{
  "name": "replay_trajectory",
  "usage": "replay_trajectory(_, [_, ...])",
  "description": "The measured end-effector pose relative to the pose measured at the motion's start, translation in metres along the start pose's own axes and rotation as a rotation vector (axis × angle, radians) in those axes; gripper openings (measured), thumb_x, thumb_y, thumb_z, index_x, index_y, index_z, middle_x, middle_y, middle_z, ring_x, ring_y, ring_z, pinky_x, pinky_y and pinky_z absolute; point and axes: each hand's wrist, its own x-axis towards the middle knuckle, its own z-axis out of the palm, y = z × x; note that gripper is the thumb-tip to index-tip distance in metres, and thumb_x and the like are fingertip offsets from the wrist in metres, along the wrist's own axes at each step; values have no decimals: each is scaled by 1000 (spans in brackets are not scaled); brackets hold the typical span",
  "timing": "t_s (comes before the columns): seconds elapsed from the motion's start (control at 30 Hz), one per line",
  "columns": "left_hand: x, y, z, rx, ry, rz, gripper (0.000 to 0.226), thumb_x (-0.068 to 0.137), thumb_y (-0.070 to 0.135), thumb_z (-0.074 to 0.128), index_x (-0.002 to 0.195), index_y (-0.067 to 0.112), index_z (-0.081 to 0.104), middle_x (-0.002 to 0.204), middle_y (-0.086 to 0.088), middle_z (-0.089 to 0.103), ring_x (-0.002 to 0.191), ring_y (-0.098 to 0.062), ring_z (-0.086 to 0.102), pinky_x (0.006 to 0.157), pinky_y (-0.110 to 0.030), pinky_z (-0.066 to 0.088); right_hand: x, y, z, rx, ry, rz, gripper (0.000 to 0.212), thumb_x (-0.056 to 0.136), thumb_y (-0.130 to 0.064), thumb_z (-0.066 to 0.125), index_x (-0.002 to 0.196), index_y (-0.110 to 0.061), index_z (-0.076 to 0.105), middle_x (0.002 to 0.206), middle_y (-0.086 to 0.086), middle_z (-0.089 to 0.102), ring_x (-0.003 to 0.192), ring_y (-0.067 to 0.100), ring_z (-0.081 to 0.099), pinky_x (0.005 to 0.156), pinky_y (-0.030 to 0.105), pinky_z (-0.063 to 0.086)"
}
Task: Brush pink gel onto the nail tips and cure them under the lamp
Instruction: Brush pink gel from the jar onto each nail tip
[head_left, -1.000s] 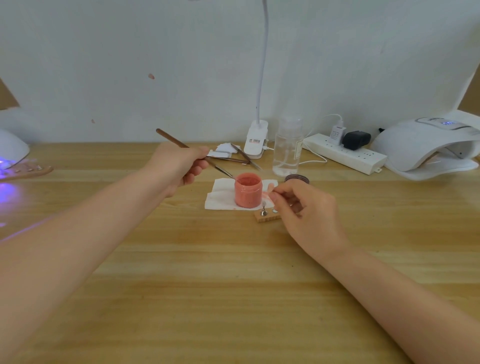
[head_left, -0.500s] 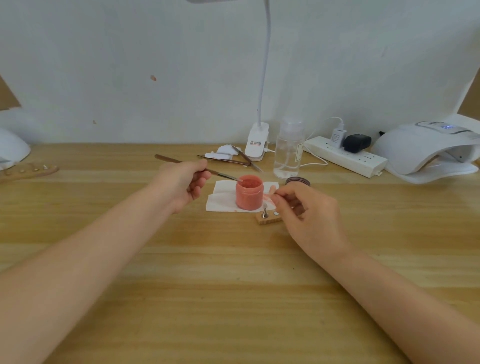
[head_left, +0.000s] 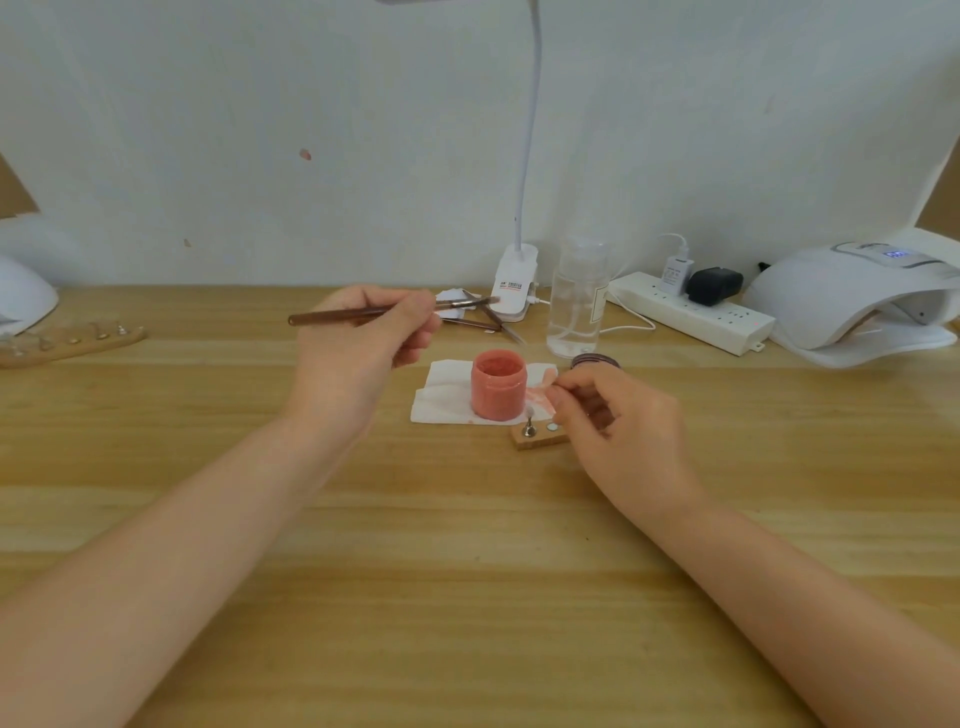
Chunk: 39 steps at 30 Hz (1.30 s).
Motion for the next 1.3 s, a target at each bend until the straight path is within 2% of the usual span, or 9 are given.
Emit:
replay_trajectory(0.1, [-25, 1, 8, 151, -104, 221, 18, 83, 7, 69, 71, 18, 62, 65, 5, 69, 61, -8, 62, 59, -19, 51, -1, 0, -1, 37, 28, 3, 4, 85, -9, 67, 88, -8, 70, 78, -5, 68, 72, 9, 64, 68, 34, 54])
replay_trajectory(0.23, [-49, -3, 13, 293, -200, 423, 21, 82, 13, 66, 73, 31, 59, 73, 16, 68, 68, 2, 62, 62, -9, 45, -1, 1, -1, 35, 41, 17, 5, 86, -9, 67, 89, -10, 70, 77, -3, 68, 72, 11, 65, 68, 35, 55])
replay_trajectory(0.33, [-55, -8, 11, 385, -252, 571, 21, 84, 11, 65, 81, 29, 55, 81, 30, 63, 78, 9, 60, 68, -5, 42, 0, 1, -2, 22, 46, 11, 5, 86, -10, 67, 90, -11, 70, 77, -2, 68, 71, 10, 64, 68, 34, 55])
replay_trajectory(0.4, [-56, -12, 10, 424, -283, 645, 13, 85, 15, 64, 84, 25, 56, 85, 32, 61, 81, 7, 59, 72, -7, 41, 0, 1, -2, 18, 35, 19, 5, 86, -11, 67, 90, -11, 70, 78, -2, 68, 72, 10, 64, 69, 34, 54])
replay_trajectory(0.57, [-57, -20, 11, 432, -319, 703, 2, 86, 18, 58, 88, 17, 57, 83, 28, 59, 84, 9, 57, 74, -10, 42, 0, 2, -1, 23, 48, 17, 5, 86, -10, 67, 90, -11, 70, 78, -2, 68, 71, 10, 64, 69, 33, 54])
replay_trajectory(0.83, [-58, -23, 10, 478, -346, 744, 5, 86, 20, 58, 90, 22, 55, 89, 20, 55, 86, 8, 55, 75, -13, 44, 0, 2, -1, 27, 42, 17, 5, 86, -10, 67, 90, -9, 70, 78, -2, 68, 72, 10, 64, 69, 33, 54])
replay_trajectory(0.97, [-59, -23, 9, 518, -345, 724, 7, 86, 22, 58, 91, 24, 54, 89, 20, 55, 83, 5, 56, 76, -9, 41, 0, 2, -1, 28, 43, 23, 5, 86, -11, 67, 89, -9, 70, 78, -3, 68, 72, 10, 63, 68, 33, 53])
replay_trajectory(1.13, [-59, -23, 6, 504, -357, 760, 4, 85, 19, 58, 87, 19, 54, 85, 14, 56, 77, -5, 57, 73, -16, 43, 0, 3, -1, 40, 48, 41, 5, 86, -11, 67, 89, -10, 70, 77, -1, 68, 71, 11, 64, 68, 35, 54])
replay_trajectory(1.3, [-59, -21, 6, 445, -370, 758, 7, 85, 18, 56, 86, 23, 52, 78, 17, 53, 73, -3, 53, 70, -15, 41, 0, 4, -1, 39, 53, 44, 5, 86, -11, 67, 90, -12, 70, 78, -2, 68, 70, 10, 64, 68, 33, 53])
